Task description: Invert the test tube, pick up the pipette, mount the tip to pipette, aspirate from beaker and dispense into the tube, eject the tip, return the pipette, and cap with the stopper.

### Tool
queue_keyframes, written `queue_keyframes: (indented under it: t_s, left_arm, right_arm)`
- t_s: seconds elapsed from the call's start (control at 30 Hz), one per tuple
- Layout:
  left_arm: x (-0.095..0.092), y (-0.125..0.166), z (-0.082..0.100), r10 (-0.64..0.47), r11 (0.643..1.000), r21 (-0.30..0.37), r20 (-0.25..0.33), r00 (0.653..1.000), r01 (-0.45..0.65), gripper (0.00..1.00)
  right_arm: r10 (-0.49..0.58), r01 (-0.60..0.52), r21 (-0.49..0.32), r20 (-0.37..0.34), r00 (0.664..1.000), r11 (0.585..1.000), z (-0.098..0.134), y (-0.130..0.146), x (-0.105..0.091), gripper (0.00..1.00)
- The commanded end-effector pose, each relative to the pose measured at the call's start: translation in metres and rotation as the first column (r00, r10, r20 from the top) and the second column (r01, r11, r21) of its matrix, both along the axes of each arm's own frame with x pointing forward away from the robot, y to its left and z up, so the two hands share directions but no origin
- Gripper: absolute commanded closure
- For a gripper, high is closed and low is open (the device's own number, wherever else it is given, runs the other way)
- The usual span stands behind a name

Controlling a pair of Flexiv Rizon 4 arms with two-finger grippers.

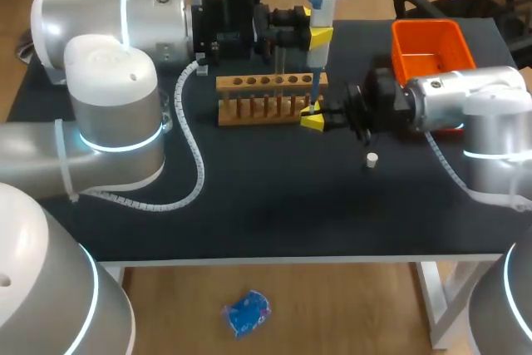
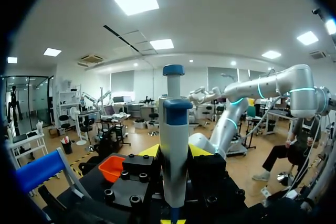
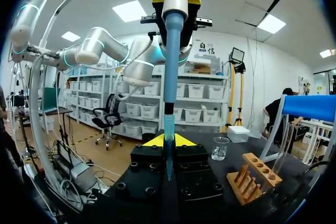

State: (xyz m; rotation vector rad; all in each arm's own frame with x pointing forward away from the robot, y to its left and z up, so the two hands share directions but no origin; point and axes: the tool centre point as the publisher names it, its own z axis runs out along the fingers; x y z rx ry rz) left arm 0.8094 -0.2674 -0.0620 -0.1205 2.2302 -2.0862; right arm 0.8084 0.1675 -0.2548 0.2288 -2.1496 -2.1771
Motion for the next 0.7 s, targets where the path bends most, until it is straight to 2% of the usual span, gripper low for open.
queue_keyframes:
  t_s: [0.03,0.7]
  left_arm:
    - [-0.0001,0.0005,-0.0008,0.0,1.0,-0.004,0.001,1.0,0.0,1.0]
    - [-0.0001,0.0005,-0.0008,0.0,1.0,-0.004,0.001,1.0,0.0,1.0]
  right_arm:
    - [0.005,-0.005,-0.003,-0.005,1.0,1.0,-0.0038,0.0029,0.0035,1.0]
    - [0.005,-0.005,0.004,0.02,1.0,1.0,0.0033,0.0011,0.0059,1.0]
